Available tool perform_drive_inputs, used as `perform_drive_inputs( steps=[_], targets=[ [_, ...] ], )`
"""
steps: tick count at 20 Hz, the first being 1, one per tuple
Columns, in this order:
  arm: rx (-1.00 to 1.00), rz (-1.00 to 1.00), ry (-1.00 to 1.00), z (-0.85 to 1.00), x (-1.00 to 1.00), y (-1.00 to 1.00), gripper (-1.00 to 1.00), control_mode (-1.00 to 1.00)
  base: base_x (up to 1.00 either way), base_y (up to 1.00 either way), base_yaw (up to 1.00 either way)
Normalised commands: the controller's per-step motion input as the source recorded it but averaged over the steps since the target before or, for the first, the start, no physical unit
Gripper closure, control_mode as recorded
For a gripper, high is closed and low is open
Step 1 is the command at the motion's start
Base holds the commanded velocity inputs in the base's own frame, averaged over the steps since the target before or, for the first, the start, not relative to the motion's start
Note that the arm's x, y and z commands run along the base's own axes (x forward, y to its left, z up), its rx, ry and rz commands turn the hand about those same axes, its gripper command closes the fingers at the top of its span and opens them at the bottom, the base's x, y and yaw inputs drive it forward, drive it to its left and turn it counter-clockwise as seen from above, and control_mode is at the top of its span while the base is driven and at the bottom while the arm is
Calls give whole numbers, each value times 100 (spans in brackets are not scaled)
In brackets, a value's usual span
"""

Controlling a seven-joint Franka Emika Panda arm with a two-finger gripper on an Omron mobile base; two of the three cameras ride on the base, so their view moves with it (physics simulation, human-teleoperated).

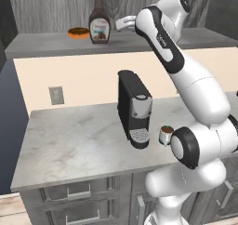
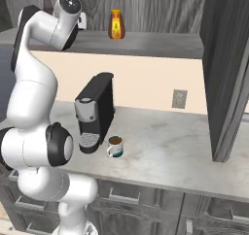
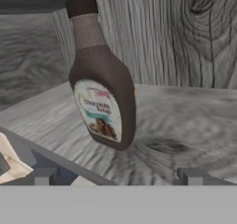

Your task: Pick the syrup bottle and honey bottle from the cabinet and place them next to the mug.

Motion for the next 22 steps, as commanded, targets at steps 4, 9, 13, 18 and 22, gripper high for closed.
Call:
perform_drive_inputs(
  steps=[4,9,13,18,22],
  targets=[
    [0,0,-2,0,8,5,-100,-100,0,0,0],
    [0,3,-6,0,2,7,-100,-100,0,0,0],
    [0,4,-3,0,0,9,-100,-100,0,0,0],
    [0,4,0,0,6,7,-100,-100,0,0,0],
    [0,1,4,0,20,8,-100,-100,0,0,0]
  ],
)
